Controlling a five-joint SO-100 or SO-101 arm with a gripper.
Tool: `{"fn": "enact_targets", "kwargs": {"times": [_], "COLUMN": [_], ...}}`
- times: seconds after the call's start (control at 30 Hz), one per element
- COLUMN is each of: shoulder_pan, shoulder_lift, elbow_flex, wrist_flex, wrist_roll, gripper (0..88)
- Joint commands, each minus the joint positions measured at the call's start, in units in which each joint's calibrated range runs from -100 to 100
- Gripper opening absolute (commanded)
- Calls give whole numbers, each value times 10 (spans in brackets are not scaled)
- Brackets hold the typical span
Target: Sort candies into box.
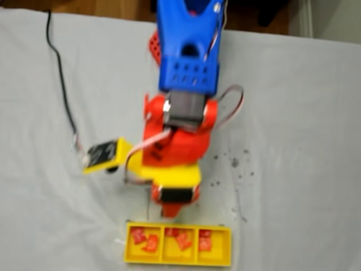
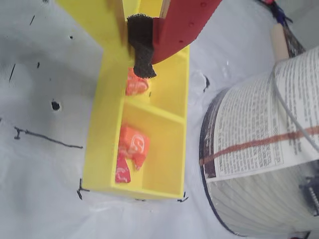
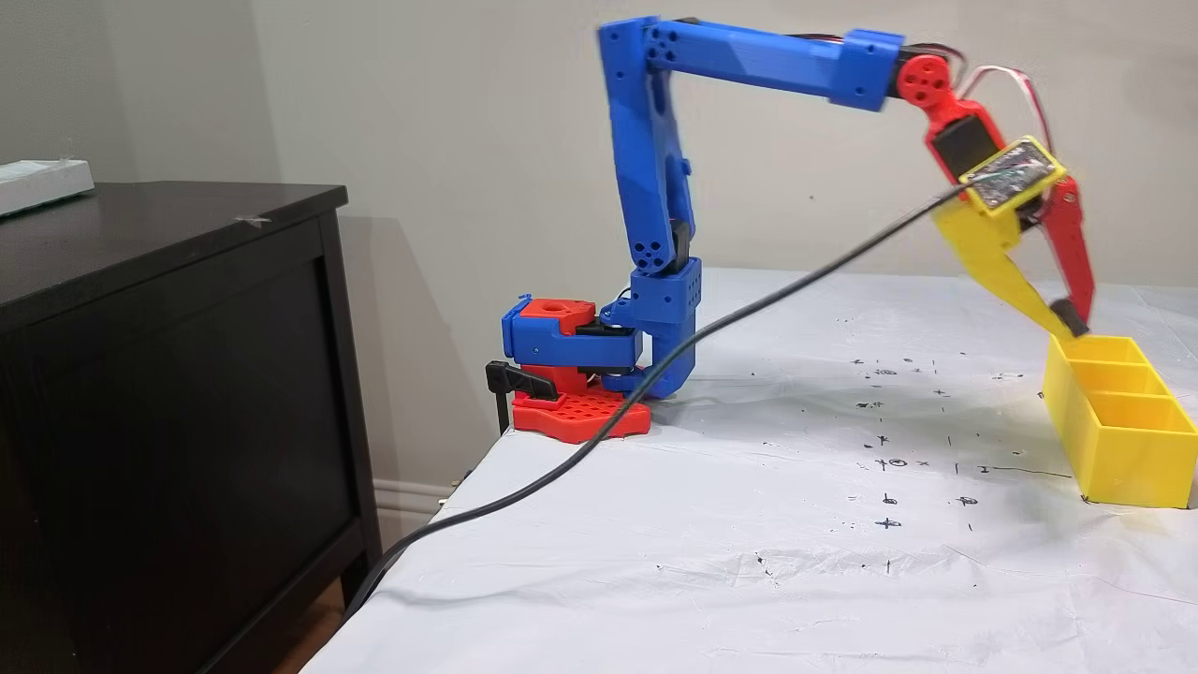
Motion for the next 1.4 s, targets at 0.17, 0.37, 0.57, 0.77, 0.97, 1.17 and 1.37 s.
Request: {"fn": "enact_targets", "kwargs": {"times": [0.17, 0.37, 0.57, 0.77, 0.97, 1.17, 1.37], "shoulder_pan": [-51, -66, -74, -36, -37, -34, -11], "shoulder_lift": [-332, -413, -573, -777, -777, -777, -778], "elbow_flex": [329, 404, 516, 567, 660, 693, 694], "wrist_flex": [-142, -77, 8, 167, 131, 109, 117], "wrist_roll": [-38, -28, -7, -14, -9, -22, -30], "gripper": [2, 2, 2, 2, 3, 6, 32]}}
